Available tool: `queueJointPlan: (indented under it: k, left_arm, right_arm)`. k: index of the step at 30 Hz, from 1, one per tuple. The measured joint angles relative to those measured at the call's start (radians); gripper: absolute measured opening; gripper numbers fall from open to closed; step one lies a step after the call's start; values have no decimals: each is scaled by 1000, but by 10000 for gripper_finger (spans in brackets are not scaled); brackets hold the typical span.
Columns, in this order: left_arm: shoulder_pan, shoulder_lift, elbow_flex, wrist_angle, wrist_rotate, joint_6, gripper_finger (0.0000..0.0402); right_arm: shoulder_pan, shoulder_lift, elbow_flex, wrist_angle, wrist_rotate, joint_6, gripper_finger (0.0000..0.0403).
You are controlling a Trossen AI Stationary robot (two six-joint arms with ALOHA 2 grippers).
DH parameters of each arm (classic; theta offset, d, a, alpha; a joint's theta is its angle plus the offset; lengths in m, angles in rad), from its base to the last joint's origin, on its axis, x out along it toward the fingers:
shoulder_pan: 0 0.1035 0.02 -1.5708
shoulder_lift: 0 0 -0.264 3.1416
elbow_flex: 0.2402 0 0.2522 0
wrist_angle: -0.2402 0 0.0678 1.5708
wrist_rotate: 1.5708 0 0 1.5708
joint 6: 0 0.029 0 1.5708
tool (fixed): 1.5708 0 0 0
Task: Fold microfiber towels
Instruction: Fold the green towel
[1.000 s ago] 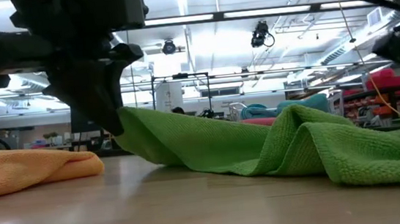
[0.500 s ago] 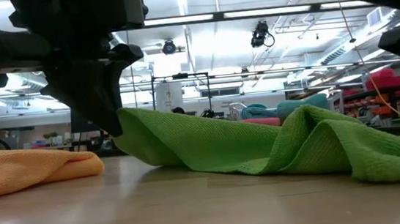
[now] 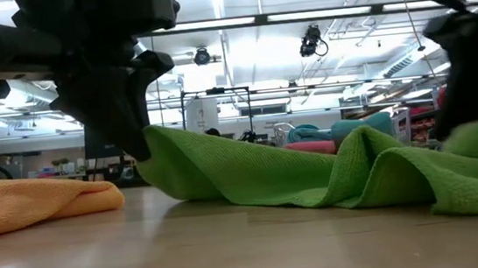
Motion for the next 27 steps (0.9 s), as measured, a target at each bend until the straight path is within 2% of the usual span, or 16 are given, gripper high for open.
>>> queueJointPlan:
  k: [4, 11, 15, 19, 22, 27]
  left_arm:
    - [0, 0, 0, 5, 0, 0, 33]
    - [0, 0, 0, 5, 0, 0, 9]
    - [0, 0, 0, 4, 0, 0, 26]
    - [0, 0, 0, 3, 0, 0, 35]
    - [0, 0, 0, 4, 0, 0, 20]
    - [0, -45, 10, -14, -29, 8, 12]
  right_arm:
    - [-15, 0, 0, 108, 52, -81, 211]
    - [-32, 0, -22, 177, 51, -123, 203]
    - [-39, 0, -78, 275, 28, -120, 157]
    - [-43, 0, -90, 298, 18, -120, 78]
    - [-43, -2, -84, 263, 6, -120, 19]
    - [-35, -46, -13, 105, 25, -109, 11]
